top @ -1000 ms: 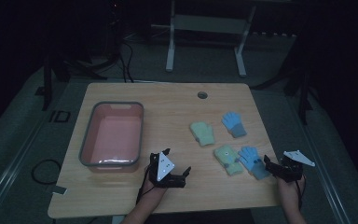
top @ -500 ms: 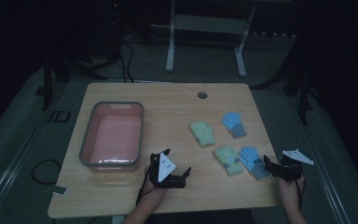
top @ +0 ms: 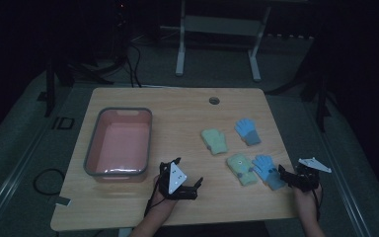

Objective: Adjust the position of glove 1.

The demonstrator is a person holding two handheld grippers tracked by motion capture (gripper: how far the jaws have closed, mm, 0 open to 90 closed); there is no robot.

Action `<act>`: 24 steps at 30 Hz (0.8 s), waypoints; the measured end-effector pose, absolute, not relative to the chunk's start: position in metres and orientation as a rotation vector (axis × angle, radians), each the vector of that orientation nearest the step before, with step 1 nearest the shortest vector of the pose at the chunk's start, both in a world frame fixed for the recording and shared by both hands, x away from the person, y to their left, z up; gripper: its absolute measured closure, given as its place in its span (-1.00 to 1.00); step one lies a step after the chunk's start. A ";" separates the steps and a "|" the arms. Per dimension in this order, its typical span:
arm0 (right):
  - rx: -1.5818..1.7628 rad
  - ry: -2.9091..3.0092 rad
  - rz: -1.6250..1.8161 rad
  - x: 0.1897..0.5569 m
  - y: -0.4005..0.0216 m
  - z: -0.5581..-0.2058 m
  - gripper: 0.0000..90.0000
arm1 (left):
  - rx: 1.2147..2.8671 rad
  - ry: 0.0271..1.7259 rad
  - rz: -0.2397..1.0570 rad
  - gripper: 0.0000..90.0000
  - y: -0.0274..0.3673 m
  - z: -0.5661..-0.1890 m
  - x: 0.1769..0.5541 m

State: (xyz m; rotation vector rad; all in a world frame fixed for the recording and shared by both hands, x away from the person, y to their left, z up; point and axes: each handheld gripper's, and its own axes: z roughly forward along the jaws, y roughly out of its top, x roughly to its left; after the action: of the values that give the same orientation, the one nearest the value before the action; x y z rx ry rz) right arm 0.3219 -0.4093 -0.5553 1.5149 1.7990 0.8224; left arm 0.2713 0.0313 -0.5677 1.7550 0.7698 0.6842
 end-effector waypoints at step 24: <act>1.494 1.817 0.800 0.321 -0.407 -0.552 -0.66 | 1.755 0.770 0.686 -0.97 0.031 -0.568 0.271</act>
State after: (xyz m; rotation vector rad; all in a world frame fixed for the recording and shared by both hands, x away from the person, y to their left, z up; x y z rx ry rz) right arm 0.3215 -0.4066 -0.5519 1.4942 1.8167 0.8003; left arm 0.2710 0.0309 -0.5678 1.7550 0.7695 0.6858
